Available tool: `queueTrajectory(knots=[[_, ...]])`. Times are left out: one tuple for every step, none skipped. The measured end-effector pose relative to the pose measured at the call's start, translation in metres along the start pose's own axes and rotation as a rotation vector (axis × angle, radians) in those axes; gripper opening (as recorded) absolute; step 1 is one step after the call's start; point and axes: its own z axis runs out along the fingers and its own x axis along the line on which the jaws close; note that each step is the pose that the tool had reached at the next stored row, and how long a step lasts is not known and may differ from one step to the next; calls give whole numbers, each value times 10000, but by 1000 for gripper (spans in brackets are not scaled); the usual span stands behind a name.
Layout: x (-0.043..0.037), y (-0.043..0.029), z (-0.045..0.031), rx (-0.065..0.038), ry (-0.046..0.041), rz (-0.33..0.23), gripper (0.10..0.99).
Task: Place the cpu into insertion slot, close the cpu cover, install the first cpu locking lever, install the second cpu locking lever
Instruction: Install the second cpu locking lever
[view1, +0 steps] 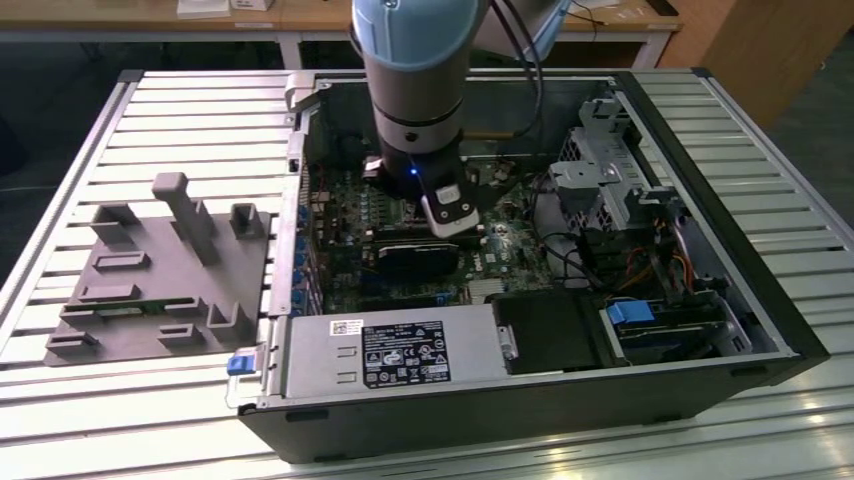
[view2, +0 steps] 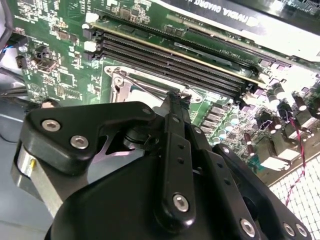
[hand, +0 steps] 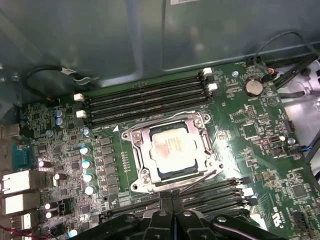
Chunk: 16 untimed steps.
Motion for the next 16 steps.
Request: queueTrajectory(knots=[[6, -4, 8, 1, 3, 1, 106], [14, -9, 17, 1, 6, 1, 106], [26, -15, 25, 3, 8, 2, 106], [37, -20, 32, 3, 10, 2, 106], [48, -25, 41, 3, 12, 2, 106], [55, -31, 52, 3, 13, 3, 106], [58, -35, 65, -1, 14, 4, 106], [63, -40, 76, -10, 17, 5, 106], [68, -44, 86, -23, 20, 6, 106], [72, -49, 94, -49, 27, 9, 106], [77, -52, 102, -86, 37, 12, 106], [83, -55, 109, -144, 49, 16, 106], [89, -58, 113, -219, 68, 24, 106], [95, -61, 117, -299, 88, 32, 106], [102, -65, 122, -366, 104, 39, 106], [107, -68, 130, -391, 107, 42, 106]])
